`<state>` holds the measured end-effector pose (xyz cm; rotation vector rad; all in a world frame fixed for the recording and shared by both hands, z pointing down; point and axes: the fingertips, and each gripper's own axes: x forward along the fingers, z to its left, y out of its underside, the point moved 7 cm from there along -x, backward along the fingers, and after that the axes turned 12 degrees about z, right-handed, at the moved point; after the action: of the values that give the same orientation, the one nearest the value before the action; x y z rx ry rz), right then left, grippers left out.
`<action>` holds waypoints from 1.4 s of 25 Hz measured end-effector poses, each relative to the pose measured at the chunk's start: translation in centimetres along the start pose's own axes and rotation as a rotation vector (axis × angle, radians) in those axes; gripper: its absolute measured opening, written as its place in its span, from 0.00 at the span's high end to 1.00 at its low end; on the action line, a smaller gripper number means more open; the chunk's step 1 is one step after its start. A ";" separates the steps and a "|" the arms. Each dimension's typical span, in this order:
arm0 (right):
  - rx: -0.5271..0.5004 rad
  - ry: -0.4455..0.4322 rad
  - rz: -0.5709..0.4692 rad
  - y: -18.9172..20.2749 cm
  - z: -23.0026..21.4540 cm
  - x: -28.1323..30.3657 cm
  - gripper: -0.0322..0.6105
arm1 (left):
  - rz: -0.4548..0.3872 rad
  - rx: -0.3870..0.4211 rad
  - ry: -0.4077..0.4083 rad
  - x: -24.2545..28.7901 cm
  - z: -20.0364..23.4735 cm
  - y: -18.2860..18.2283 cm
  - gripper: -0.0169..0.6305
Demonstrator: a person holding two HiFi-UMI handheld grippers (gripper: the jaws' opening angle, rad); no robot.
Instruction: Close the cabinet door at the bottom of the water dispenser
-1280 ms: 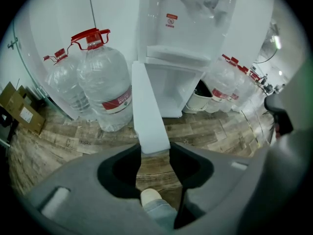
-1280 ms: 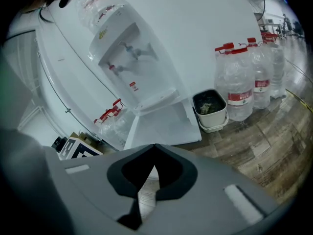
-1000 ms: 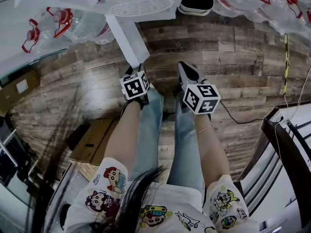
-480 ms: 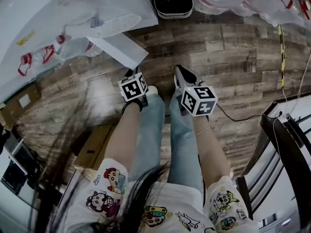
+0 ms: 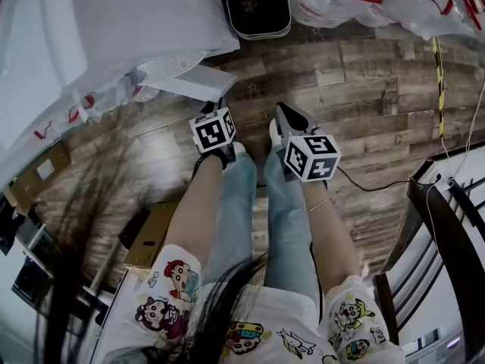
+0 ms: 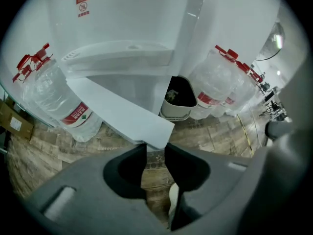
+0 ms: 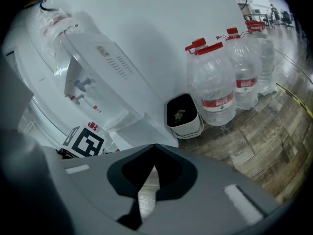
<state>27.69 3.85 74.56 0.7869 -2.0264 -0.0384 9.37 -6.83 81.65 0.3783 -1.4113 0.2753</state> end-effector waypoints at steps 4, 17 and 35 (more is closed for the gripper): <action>0.014 0.007 -0.005 -1.3 -0.6 -0.1 0.94 | 0.002 0.011 0.007 0.2 -0.8 -1.7 0.80; 0.068 0.026 -0.025 -3.2 -3.1 -0.2 0.94 | -0.036 0.042 0.002 0.8 -2.4 -6.4 0.81; 0.082 0.021 -0.023 -3.3 -5.3 -0.4 0.94 | -0.131 0.083 0.055 1.6 -3.5 -10.4 0.72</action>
<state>33.68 2.87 76.20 0.8588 -2.0097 0.0404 16.98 -14.89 81.87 0.5261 -1.3181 0.2361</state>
